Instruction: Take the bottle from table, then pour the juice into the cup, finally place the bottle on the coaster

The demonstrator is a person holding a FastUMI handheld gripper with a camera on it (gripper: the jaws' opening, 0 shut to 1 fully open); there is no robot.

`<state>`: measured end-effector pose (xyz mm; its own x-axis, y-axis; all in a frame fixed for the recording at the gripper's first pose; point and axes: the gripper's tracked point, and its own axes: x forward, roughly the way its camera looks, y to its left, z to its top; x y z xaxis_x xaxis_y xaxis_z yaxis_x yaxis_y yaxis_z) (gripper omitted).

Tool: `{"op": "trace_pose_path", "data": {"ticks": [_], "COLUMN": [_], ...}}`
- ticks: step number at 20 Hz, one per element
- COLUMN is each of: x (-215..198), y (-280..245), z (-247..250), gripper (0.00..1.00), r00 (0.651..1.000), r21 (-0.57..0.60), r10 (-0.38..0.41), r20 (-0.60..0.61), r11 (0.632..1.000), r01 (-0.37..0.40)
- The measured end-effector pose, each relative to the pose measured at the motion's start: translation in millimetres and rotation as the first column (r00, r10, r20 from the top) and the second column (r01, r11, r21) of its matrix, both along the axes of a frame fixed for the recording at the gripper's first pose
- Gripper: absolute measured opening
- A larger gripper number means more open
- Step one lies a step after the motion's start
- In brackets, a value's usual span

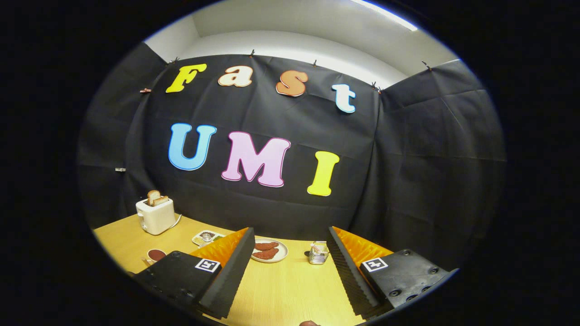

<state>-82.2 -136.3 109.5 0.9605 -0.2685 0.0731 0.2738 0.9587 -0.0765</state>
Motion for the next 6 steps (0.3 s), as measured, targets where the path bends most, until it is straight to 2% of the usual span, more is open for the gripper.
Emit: {"op": "trace_pose_path", "data": {"ticks": [6], "x": [1], "y": [5], "z": [-14], "gripper": [0.97], "r00": [1.0], "r21": [0.015], "r10": [-0.006], "r20": [-0.014], "r11": [1.0], "r01": [0.006]}}
